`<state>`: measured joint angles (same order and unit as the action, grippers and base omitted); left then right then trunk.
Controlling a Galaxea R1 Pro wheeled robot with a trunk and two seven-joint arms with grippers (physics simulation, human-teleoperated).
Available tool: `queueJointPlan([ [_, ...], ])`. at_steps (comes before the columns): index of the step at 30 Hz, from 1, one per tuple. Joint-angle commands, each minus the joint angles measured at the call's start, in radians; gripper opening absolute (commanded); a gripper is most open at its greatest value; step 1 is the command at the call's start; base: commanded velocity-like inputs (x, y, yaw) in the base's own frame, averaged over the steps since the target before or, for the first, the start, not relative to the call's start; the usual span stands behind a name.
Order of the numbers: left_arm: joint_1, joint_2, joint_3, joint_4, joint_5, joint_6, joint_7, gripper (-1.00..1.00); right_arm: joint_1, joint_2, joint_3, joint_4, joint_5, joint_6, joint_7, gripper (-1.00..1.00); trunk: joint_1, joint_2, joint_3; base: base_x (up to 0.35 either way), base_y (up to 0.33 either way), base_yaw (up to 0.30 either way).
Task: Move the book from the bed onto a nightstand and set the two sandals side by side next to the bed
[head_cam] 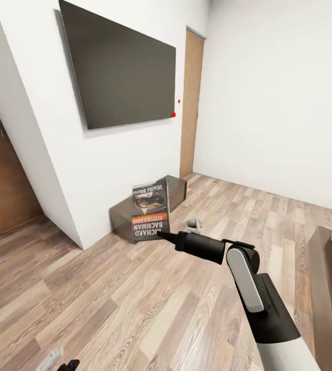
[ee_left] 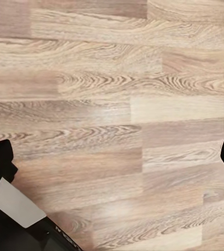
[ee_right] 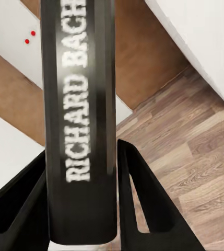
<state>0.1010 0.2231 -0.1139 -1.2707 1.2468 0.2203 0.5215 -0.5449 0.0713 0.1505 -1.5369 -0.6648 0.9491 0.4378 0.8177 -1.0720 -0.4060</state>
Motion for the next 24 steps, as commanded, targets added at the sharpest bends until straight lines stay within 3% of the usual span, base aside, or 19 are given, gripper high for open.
queueJointPlan([
  [1,0.000,0.001,-0.001,-0.002,0.005,0.001,0.006,1.00,-0.001,0.001,-0.006,0.000,-0.003,0.005,0.006,-1.00,0.001,-0.001,-0.001,0.325,0.007,-0.268],
  [9,0.000,0.001,-0.001,-0.002,0.005,0.001,0.006,1.00,0.000,0.002,-0.040,-0.003,-0.004,0.006,0.007,-1.00,0.001,-0.001,-0.001,0.325,-0.047,-0.268],
  [24,0.000,0.001,-0.001,-0.002,0.005,0.001,0.006,1.00,0.000,0.003,-0.048,-0.002,-0.001,0.003,0.003,-1.00,0.001,-0.001,-0.001,0.325,-0.119,-0.268],
])
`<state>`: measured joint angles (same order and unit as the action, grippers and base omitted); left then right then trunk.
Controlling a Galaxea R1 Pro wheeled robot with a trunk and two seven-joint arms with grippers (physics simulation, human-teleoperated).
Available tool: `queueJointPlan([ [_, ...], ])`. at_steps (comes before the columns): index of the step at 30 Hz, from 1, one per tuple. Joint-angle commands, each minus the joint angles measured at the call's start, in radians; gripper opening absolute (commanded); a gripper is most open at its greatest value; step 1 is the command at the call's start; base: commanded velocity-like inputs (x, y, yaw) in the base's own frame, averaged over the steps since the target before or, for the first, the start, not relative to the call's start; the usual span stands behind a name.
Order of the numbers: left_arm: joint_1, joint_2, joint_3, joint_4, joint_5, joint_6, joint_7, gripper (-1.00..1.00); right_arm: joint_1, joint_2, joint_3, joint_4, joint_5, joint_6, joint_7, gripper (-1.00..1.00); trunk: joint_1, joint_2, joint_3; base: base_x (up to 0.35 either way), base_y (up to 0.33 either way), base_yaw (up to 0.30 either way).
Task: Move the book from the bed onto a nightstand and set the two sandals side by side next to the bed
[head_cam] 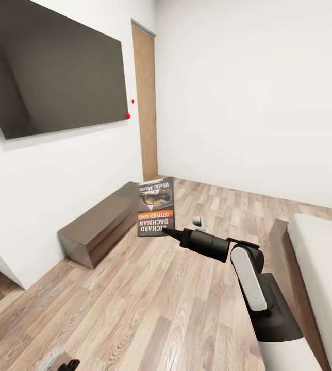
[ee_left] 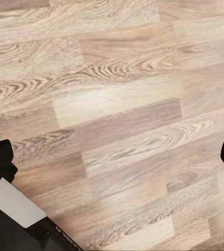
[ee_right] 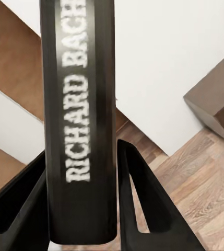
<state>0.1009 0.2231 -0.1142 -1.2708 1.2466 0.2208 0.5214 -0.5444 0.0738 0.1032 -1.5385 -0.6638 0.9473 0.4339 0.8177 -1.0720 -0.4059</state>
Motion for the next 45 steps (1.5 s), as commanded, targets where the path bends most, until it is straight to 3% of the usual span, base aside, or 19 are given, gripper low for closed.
queueJointPlan([
  [1,0.000,0.001,-0.001,-0.002,0.005,0.001,0.006,1.00,-0.001,0.001,-0.002,0.000,-0.003,0.005,0.007,-1.00,0.001,-0.001,-0.001,0.325,-0.127,-0.268],
  [8,0.000,0.001,-0.001,-0.002,0.005,0.001,0.006,1.00,-0.001,0.001,-0.034,0.000,-0.006,0.007,0.008,-1.00,0.001,-0.001,0.001,0.325,-0.086,-0.268],
  [25,0.000,0.001,-0.001,-0.002,0.005,0.002,0.006,1.00,-0.001,0.001,-0.041,0.000,-0.006,0.007,0.008,-1.00,0.001,-0.001,0.008,0.325,0.000,-0.268],
  [45,0.000,0.001,-0.001,-0.002,0.005,0.003,0.005,1.00,-0.001,0.001,-0.042,0.002,-0.005,0.006,0.009,-1.00,0.001,-0.001,0.015,0.315,0.159,-0.259],
])
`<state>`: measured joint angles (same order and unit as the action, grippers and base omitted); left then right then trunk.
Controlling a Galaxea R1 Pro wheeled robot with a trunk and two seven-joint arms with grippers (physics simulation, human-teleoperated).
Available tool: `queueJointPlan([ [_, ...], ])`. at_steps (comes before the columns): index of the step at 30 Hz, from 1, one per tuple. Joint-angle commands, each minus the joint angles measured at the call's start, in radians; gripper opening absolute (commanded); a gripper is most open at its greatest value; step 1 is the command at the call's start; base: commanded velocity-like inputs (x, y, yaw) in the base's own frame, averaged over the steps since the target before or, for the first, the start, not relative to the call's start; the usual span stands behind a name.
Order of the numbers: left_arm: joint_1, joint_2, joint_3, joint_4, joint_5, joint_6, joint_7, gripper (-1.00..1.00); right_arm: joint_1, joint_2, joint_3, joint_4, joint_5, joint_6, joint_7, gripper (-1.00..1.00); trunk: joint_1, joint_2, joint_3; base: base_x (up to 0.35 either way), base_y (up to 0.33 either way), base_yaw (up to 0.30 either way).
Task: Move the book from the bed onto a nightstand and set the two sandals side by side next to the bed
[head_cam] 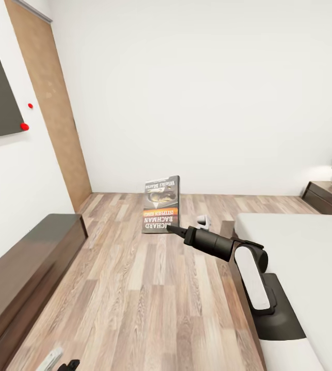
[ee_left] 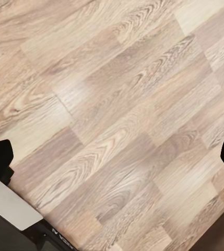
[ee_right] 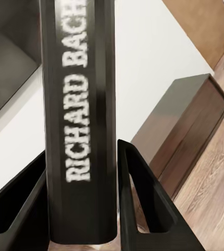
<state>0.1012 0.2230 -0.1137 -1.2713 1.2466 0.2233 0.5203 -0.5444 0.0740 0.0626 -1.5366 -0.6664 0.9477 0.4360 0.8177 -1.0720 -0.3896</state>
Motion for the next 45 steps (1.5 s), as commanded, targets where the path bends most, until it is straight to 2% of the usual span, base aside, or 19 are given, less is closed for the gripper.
queueJointPlan([
  [1,0.000,0.001,-0.001,-0.002,0.005,0.001,0.006,1.00,-0.001,0.001,-0.001,0.000,-0.002,0.004,0.007,-1.00,0.001,-0.001,-0.001,0.311,0.183,-0.137],
  [12,0.000,0.001,-0.001,-0.002,0.005,0.000,0.007,1.00,-0.001,-0.001,-0.002,0.017,-0.005,0.006,0.010,-1.00,0.001,-0.001,-0.001,0.311,0.175,-0.035],
  [22,0.000,0.001,-0.002,-0.002,0.005,0.001,0.007,1.00,-0.001,-0.004,0.002,0.012,-0.002,0.015,0.010,-1.00,0.001,-0.001,-0.001,0.314,0.060,-0.002],
  [29,0.000,0.001,-0.002,-0.002,0.005,0.001,0.007,1.00,-0.001,-0.031,0.013,0.006,0.000,0.015,0.011,-1.00,0.001,-0.001,-0.001,0.315,0.007,0.000],
  [34,0.000,0.000,-0.003,-0.001,0.004,0.001,0.007,1.00,-0.003,-0.037,0.024,0.015,0.000,0.018,0.011,-1.00,0.001,-0.001,-0.001,0.315,0.001,0.000],
  [39,-0.002,0.000,-0.028,0.000,0.004,0.002,0.008,1.00,-0.003,-0.039,0.037,0.015,-0.004,0.017,0.012,-1.00,0.001,-0.001,-0.001,0.315,0.000,0.000],
  [45,-0.004,-0.001,-0.038,0.002,0.004,0.001,0.008,1.00,-0.006,-0.036,0.030,0.026,-0.008,0.024,0.012,-1.00,0.001,-0.001,-0.001,0.315,0.000,0.000],
])
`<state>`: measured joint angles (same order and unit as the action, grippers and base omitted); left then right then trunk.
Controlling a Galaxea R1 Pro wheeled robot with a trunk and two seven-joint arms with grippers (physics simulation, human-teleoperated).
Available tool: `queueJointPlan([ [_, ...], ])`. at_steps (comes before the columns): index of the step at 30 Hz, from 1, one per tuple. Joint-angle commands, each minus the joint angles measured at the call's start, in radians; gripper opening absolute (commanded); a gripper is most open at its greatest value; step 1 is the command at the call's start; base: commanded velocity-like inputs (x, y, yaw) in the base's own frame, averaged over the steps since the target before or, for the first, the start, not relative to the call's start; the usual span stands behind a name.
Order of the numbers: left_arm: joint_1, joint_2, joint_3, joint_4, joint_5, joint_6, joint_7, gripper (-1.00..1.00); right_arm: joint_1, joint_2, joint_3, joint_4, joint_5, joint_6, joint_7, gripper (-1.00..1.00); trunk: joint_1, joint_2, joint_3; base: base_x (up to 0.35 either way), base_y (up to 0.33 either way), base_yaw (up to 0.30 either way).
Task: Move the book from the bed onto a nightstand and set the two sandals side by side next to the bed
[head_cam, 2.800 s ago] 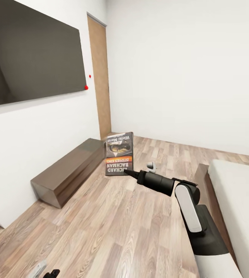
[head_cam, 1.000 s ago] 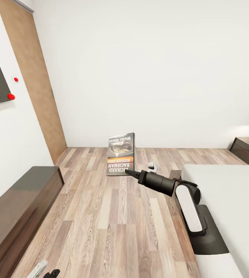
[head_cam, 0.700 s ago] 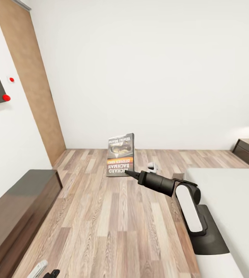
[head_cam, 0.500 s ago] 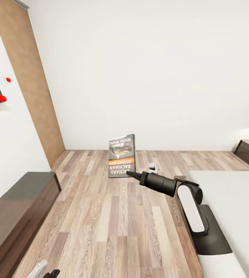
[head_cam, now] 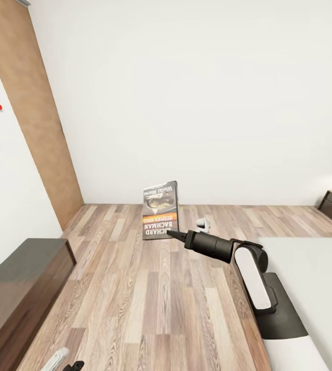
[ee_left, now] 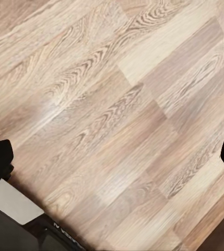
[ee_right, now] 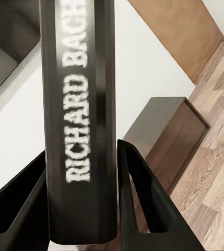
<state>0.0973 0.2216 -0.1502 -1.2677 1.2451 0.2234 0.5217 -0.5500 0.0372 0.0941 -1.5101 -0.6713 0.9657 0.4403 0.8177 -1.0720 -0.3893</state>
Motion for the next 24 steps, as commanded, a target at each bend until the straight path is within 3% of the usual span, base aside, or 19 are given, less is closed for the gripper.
queueJointPlan([
  [1,0.000,0.001,-0.003,-0.002,0.005,0.001,0.006,1.00,-0.004,0.002,-0.014,0.032,-0.007,0.024,0.007,-1.00,0.001,-0.001,-0.001,0.315,0.000,0.000],
  [5,0.000,0.001,-0.004,-0.001,0.005,0.001,0.006,1.00,-0.020,0.006,-0.087,0.125,-0.020,0.054,0.003,-1.00,0.001,-0.001,-0.001,0.315,0.020,0.000],
  [6,-0.001,0.001,-0.004,-0.001,0.005,0.001,0.006,1.00,-0.039,0.008,-0.144,0.179,-0.024,0.064,0.002,-1.00,0.001,-0.001,-0.001,0.315,0.049,0.000],
  [10,-0.001,0.001,-0.005,-0.001,0.004,0.001,0.006,1.00,-0.074,0.002,-0.247,0.284,-0.038,0.081,0.007,-1.00,0.001,-0.001,-0.001,0.315,0.062,0.000],
  [13,-0.001,0.001,-0.005,-0.001,0.004,0.001,0.006,1.00,-0.082,0.000,-0.271,0.313,-0.068,0.081,0.010,-1.00,0.001,-0.001,-0.001,0.315,0.073,0.000],
  [20,-0.001,0.001,-0.005,-0.001,0.004,0.001,0.006,1.00,-0.085,-0.002,-0.296,0.324,-0.182,0.081,0.035,-1.00,0.001,-0.001,-0.001,0.315,0.077,-0.063],
  [24,-0.001,0.001,-0.005,-0.001,0.005,0.001,0.006,1.00,-0.085,-0.002,-0.298,0.324,-0.188,0.081,0.038,-1.00,0.001,-0.001,-0.001,0.315,0.084,-0.235],
])
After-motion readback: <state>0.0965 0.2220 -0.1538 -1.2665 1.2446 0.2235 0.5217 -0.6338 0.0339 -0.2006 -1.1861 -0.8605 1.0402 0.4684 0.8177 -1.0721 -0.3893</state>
